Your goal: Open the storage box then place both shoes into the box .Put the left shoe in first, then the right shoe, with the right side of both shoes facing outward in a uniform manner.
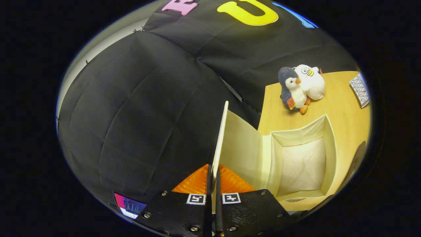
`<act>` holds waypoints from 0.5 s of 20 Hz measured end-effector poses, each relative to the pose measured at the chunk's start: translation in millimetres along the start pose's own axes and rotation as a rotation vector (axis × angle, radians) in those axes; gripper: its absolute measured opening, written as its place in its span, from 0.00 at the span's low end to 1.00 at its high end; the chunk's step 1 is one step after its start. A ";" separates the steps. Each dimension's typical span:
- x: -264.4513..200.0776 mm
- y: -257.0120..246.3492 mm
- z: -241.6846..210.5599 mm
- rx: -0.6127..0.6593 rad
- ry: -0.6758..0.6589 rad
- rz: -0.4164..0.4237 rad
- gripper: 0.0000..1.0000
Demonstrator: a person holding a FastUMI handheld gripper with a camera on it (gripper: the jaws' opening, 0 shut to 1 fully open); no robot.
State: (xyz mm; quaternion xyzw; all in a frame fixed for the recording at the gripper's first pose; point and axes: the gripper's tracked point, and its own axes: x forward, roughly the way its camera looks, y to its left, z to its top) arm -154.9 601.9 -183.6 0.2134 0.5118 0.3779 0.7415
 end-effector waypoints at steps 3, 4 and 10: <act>31.6 15.7 -15.4 -0.040 0.027 0.007 0.08; 41.4 16.7 -21.0 -0.047 0.040 0.005 0.12; 87.0 4.0 -47.7 -0.129 0.137 -0.017 0.43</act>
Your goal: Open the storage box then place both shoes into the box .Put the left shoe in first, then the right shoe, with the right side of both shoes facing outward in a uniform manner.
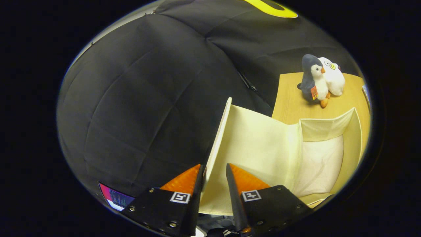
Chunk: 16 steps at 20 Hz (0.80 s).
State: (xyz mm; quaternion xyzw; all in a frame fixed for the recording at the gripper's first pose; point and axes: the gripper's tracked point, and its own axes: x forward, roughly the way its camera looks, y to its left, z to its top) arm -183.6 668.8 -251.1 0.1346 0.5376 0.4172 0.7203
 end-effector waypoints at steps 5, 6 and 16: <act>-3.9 -9.7 4.1 -0.050 0.004 0.009 0.79; -8.4 -11.8 8.2 -0.054 -0.002 0.015 0.80; -121.0 -128.6 69.3 -0.015 -0.210 -0.156 0.96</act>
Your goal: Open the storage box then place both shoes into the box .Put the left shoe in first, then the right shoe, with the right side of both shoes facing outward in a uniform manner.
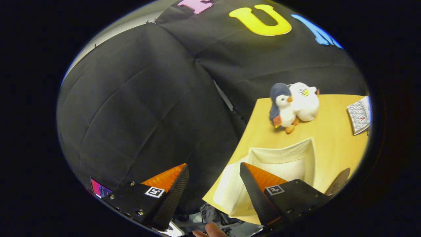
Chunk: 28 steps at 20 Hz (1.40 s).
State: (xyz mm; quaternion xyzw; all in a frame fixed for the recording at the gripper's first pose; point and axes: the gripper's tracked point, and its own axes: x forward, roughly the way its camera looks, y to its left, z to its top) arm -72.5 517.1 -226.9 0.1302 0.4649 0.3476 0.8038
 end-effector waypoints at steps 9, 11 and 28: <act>-128.5 -151.3 28.7 -0.006 -0.150 -0.289 0.96; -146.1 -177.4 23.5 0.004 -0.156 -0.336 0.96; -202.7 -322.4 -152.6 0.067 0.174 -0.534 0.96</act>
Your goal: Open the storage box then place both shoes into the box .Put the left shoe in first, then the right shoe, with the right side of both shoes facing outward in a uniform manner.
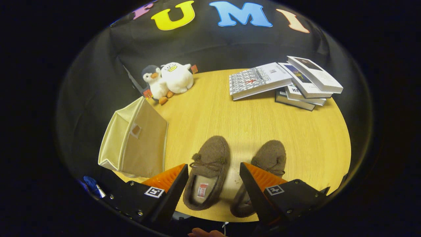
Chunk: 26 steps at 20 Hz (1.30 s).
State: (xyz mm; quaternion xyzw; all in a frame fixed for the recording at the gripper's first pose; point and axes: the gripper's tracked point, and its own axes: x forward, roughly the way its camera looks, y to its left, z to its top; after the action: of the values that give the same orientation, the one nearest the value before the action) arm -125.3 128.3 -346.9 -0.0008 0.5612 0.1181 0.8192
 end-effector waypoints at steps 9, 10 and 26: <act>51.9 -10.6 -50.2 0.023 0.193 -0.037 0.93; 57.0 -8.1 -50.8 0.020 0.204 -0.037 0.91; 36.3 12.5 -10.7 0.024 0.212 -0.042 0.01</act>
State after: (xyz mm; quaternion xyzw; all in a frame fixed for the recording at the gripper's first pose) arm -125.2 146.0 -382.6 -0.0151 0.6461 0.0932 0.7574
